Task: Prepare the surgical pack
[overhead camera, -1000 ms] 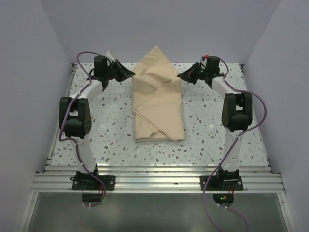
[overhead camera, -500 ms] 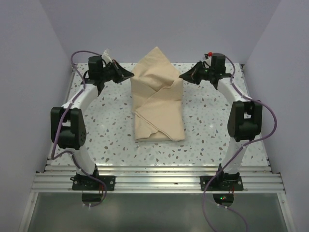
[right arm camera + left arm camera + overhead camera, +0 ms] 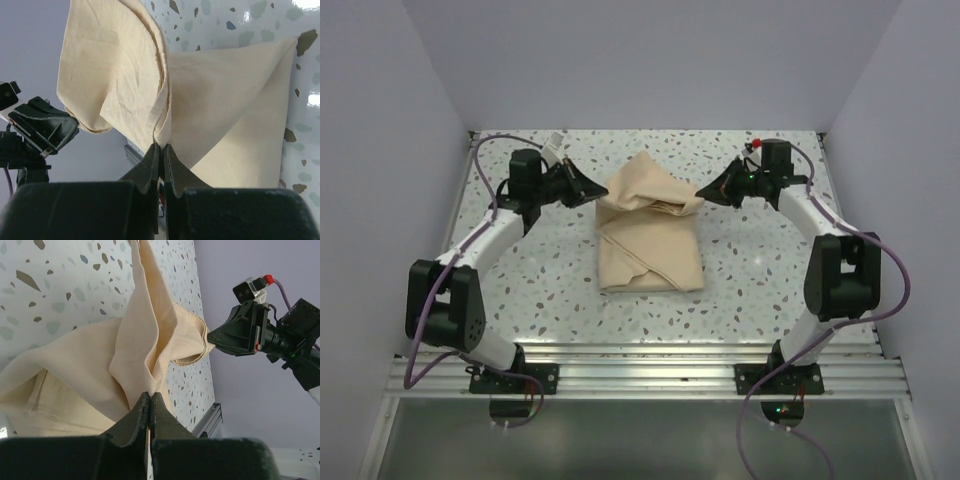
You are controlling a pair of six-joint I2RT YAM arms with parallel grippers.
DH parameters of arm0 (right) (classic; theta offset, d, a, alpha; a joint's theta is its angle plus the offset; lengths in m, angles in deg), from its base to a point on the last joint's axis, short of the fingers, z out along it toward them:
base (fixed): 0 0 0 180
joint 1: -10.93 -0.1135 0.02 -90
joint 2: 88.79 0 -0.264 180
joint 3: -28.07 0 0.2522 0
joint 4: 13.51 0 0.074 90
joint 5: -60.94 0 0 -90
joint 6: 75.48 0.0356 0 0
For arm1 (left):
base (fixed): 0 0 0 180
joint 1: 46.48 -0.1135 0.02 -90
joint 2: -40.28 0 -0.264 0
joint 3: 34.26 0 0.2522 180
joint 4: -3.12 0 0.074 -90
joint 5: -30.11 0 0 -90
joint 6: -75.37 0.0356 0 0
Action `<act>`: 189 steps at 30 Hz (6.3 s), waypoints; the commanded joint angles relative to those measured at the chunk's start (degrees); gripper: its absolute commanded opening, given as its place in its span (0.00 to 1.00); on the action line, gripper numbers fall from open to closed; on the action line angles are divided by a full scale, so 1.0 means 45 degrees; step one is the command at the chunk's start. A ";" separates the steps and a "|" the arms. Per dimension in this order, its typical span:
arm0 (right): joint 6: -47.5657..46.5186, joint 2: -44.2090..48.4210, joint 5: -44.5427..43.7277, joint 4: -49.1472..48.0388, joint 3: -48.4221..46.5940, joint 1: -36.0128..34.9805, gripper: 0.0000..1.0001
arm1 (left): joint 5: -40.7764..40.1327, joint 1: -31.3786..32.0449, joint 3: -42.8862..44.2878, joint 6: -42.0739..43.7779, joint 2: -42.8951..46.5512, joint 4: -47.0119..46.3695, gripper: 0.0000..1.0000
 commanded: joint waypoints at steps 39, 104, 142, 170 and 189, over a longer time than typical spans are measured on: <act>-0.2612 0.3173 -0.1516 0.2713 0.4077 -0.0349 0.55 | -0.1741 0.0683 -0.3472 0.2415 0.2492 0.2606 0.21; -0.1151 -0.4719 0.3289 -0.2091 -0.3307 -0.3416 0.04 | 0.1054 0.2674 -1.1243 -0.2349 0.9757 0.0696 0.65; 0.3663 0.3852 -0.7110 0.3201 0.0475 -0.5048 0.75 | -0.2021 0.5140 -1.3174 -0.5866 0.6006 -0.8353 0.54; 1.4575 0.4071 -1.6162 -0.0293 0.5051 -1.0740 0.67 | -0.1195 0.3691 -1.2846 -0.3269 0.7239 -0.5793 0.54; 1.5258 0.2275 -1.7100 -0.2033 0.5657 -1.1052 0.43 | -0.0804 0.3807 -1.3566 -0.3384 0.4837 -0.8795 0.51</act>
